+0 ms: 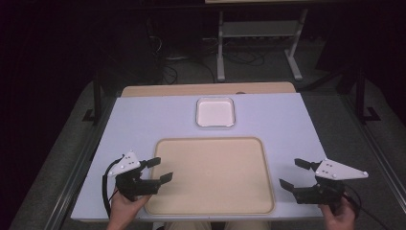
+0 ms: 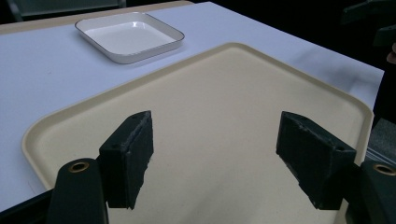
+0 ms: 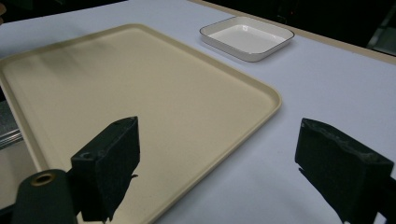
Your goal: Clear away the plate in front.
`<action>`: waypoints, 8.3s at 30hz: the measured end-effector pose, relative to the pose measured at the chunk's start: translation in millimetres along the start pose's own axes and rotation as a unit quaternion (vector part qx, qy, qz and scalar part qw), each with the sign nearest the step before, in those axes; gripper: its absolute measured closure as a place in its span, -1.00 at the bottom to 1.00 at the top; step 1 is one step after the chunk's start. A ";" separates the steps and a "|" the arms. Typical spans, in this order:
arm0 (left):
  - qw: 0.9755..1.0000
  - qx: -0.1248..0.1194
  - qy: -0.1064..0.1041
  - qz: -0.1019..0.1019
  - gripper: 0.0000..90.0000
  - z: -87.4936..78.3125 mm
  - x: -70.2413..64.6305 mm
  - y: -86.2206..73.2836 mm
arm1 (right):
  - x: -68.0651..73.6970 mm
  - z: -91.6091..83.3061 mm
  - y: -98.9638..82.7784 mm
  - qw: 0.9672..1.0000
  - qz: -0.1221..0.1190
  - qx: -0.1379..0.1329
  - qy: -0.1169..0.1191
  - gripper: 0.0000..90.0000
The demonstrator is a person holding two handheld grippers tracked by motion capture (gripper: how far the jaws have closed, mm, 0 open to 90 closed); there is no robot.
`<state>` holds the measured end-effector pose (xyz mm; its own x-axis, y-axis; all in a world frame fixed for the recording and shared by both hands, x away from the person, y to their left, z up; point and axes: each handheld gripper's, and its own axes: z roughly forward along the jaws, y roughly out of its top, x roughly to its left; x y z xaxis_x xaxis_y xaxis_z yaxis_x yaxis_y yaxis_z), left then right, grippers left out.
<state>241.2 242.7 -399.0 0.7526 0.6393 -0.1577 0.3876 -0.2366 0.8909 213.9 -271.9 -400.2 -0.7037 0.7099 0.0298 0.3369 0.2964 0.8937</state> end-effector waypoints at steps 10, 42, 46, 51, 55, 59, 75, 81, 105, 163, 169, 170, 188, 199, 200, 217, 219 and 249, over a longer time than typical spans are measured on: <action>1.000 0.001 0.000 -0.004 -0.41 1.6 -0.5 0.9 | 1.5 1.2 0.4 1.000 -0.002 -0.001 0.002 -0.71; 0.999 0.049 -0.011 -0.008 -0.40 35.8 13.2 32.8 | 0.3 -7.2 3.3 1.000 0.007 -0.018 -0.013 -0.71; 0.998 0.051 -0.013 -0.028 -0.40 43.4 20.4 31.8 | 0.8 -8.0 3.6 1.000 0.005 -0.018 -0.014 -0.71; 0.998 0.063 -0.003 -0.030 -0.40 55.5 29.9 36.4 | -0.2 -7.7 3.0 1.000 0.008 -0.018 -0.013 -0.71; 0.998 0.060 0.000 -0.033 -0.38 64.3 36.1 49.4 | 0.5 -7.9 3.8 1.000 0.007 -0.018 -0.014 -0.71; 0.997 0.074 0.004 -0.026 -0.37 74.3 39.5 59.8 | 0.3 -7.3 3.9 1.000 0.008 -0.017 -0.013 -0.71; 0.994 0.102 0.033 -0.019 -0.22 133.6 70.8 110.6 | 1.0 -11.5 5.0 1.000 0.001 -0.019 -0.016 -0.71; 0.992 0.111 0.046 -0.047 -0.11 156.4 89.1 115.0 | -0.2 -12.9 5.2 1.000 0.002 -0.021 -0.015 -0.71; 0.961 0.194 0.097 -0.171 0.15 228.8 147.4 121.2 | 0.2 -9.3 4.4 1.000 -0.001 -0.013 -0.012 -0.71; 0.935 0.139 0.108 -0.308 0.96 224.5 145.9 134.7 | 0.8 -10.8 4.9 1.000 -0.003 -0.017 -0.009 -0.71; 0.942 0.134 0.097 -0.292 0.96 211.7 140.2 137.4 | 2.0 -11.2 5.5 1.000 -0.001 -0.019 -0.009 -0.71; 0.942 0.132 0.095 -0.293 0.96 209.2 139.3 137.1 | 2.4 -11.7 5.6 1.000 -0.002 -0.020 -0.010 -0.71; 0.947 0.120 0.079 -0.288 0.96 176.9 127.2 141.8 | 5.3 -9.6 6.8 1.000 -0.006 -0.020 -0.007 -0.71; 0.950 0.113 0.067 -0.285 0.96 163.9 117.3 138.7 | 5.5 -9.9 6.1 1.000 -0.007 -0.016 -0.007 -0.71; 0.950 0.113 0.067 -0.285 0.96 163.9 117.3 138.7 | 5.5 -9.9 6.1 1.000 -0.007 -0.016 -0.007 -0.71; 0.952 0.106 0.052 -0.281 0.96 123.5 110.3 115.7 | 8.6 -7.3 7.1 1.000 -0.011 -0.012 -0.005 -0.71; 0.953 0.106 0.053 -0.279 0.96 118.7 108.5 114.3 | 9.0 -7.5 7.0 1.000 -0.011 -0.012 -0.007 -0.71; 0.949 0.119 0.036 -0.289 0.96 87.7 72.3 73.9 | 9.2 -8.5 5.7 1.000 -0.011 -0.008 -0.008 -0.71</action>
<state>370.9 207.3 -381.9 0.3433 0.7587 -0.5537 0.8401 0.0156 0.5422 204.1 -269.1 -391.0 -0.7010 0.7132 0.0030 0.3111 0.3020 0.9011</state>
